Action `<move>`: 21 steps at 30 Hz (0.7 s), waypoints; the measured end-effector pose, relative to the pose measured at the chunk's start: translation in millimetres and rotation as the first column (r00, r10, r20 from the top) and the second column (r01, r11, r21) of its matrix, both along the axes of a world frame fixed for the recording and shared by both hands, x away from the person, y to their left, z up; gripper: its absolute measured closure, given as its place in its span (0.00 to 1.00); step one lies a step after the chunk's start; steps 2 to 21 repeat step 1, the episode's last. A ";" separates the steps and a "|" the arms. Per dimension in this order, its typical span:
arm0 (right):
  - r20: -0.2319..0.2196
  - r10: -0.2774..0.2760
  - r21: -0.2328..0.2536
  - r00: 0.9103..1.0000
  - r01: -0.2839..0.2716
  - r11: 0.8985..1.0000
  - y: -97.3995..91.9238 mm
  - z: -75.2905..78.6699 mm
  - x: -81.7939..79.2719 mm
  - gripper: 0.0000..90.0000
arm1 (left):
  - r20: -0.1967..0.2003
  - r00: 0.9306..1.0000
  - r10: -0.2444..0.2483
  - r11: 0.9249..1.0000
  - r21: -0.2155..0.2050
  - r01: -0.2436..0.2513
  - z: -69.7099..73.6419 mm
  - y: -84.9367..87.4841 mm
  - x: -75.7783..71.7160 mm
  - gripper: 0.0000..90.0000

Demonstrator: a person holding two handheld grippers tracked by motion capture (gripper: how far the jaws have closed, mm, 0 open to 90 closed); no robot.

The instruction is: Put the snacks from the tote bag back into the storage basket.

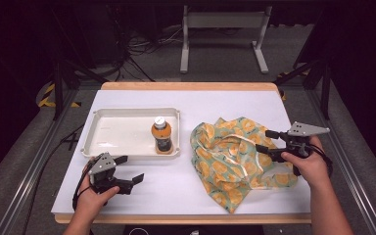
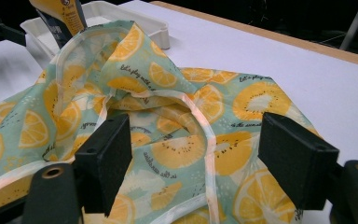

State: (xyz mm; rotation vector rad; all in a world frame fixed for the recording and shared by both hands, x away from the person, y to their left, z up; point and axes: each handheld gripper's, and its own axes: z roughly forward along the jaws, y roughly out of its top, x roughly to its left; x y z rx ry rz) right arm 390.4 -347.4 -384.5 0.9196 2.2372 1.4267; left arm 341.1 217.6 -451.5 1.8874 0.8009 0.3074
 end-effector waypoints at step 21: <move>0.000 0.000 -0.001 1.000 0.000 1.000 0.1 0.0 0.1 0.29 | 0.000 1.000 0.000 1.000 0.000 0.000 0.0 0.0 0.0 0.06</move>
